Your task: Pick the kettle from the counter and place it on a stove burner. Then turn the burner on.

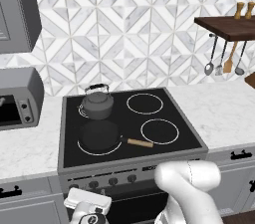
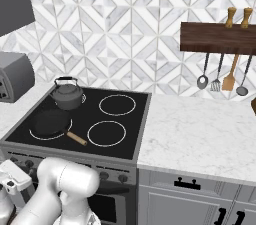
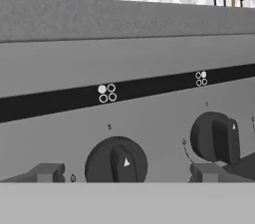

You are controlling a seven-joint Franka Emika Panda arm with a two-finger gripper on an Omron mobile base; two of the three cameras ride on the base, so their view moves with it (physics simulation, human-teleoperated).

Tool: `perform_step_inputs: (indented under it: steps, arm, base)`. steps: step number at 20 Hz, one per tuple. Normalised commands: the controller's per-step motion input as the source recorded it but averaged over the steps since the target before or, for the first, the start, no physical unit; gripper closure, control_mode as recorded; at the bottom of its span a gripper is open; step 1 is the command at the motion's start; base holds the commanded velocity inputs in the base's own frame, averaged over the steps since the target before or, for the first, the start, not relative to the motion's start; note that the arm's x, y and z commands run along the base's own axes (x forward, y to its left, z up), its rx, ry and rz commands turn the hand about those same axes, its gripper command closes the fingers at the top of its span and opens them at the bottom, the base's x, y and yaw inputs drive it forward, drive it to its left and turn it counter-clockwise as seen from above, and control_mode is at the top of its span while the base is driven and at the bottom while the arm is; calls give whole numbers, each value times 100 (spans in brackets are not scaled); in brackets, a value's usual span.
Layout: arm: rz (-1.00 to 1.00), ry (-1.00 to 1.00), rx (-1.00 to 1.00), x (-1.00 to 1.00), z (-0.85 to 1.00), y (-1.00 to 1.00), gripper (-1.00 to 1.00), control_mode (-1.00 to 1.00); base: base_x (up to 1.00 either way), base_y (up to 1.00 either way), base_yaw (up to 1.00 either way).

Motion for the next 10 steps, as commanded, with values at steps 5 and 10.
perform_step_inputs:
  steps: [5,10]
  arm:
    - [0,-1,0,32,-20,0,-100,-100]
    - [0,-4,0,11,-4,0,-100,-100]
  base:
    - [0,0,0]
    - [0,0,0]
